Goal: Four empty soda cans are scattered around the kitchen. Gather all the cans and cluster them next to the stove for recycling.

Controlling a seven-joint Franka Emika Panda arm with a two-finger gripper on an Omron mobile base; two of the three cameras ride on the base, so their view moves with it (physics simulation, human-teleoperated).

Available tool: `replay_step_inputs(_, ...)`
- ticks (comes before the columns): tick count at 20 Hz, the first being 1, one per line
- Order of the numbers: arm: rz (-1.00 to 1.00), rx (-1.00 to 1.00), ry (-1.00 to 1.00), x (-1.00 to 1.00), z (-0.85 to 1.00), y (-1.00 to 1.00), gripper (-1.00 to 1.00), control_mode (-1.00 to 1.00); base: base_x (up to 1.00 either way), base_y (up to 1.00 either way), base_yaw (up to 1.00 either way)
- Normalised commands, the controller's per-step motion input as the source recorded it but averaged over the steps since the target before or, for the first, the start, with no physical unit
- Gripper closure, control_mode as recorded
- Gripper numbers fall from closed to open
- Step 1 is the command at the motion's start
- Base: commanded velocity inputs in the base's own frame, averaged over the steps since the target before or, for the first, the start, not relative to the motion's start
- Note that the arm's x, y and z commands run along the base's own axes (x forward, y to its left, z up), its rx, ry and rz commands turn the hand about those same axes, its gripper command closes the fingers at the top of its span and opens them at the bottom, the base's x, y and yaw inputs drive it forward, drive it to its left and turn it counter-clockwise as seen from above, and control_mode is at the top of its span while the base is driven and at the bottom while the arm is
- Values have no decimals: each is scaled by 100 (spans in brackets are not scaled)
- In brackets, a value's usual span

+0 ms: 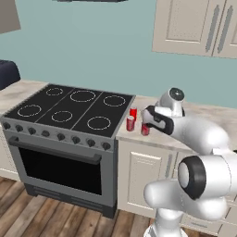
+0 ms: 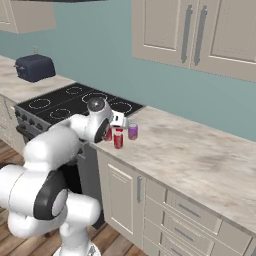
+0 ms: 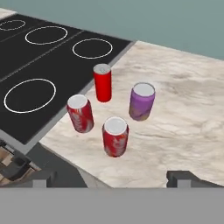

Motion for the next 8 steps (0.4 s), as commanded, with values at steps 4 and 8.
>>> replay_step_inputs(4,-1,0,8,-57,41,0,-100,-100,0,0,0)
replay_step_inputs(8,0,0,1,-70,34,0,-100,-100,0,0,0)
